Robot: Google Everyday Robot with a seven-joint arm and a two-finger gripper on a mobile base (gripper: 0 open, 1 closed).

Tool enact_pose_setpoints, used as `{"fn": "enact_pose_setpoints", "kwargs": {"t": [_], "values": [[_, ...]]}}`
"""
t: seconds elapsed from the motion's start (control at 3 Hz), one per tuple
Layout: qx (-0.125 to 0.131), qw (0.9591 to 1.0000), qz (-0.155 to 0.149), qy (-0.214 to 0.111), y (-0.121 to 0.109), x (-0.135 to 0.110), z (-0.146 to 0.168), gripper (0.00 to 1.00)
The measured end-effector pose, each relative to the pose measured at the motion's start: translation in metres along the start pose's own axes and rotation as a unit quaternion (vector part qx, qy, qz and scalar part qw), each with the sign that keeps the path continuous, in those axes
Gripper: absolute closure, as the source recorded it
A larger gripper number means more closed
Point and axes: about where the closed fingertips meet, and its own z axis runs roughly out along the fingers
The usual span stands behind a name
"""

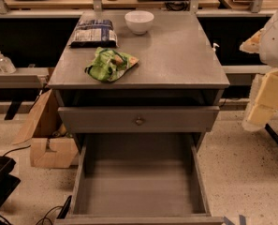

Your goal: Place green rice chip bag into middle drawer

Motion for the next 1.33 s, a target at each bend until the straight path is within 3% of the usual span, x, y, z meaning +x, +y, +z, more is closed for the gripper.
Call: {"fn": "enact_pose_setpoints", "kwargs": {"t": [0.33,0.67,1.0,1.33], "values": [[0.000,1.0000,0.000,0.000,0.000,0.000,0.000,0.00],[0.005,0.9999,-0.003,-0.010,-0.014,-0.008,0.004,0.00],[-0.007,0.9993,0.021,-0.029,-0.047,-0.029,0.020,0.00],[-0.014,0.9921,0.101,-0.072,-0.091,-0.065,0.035,0.00]]}}
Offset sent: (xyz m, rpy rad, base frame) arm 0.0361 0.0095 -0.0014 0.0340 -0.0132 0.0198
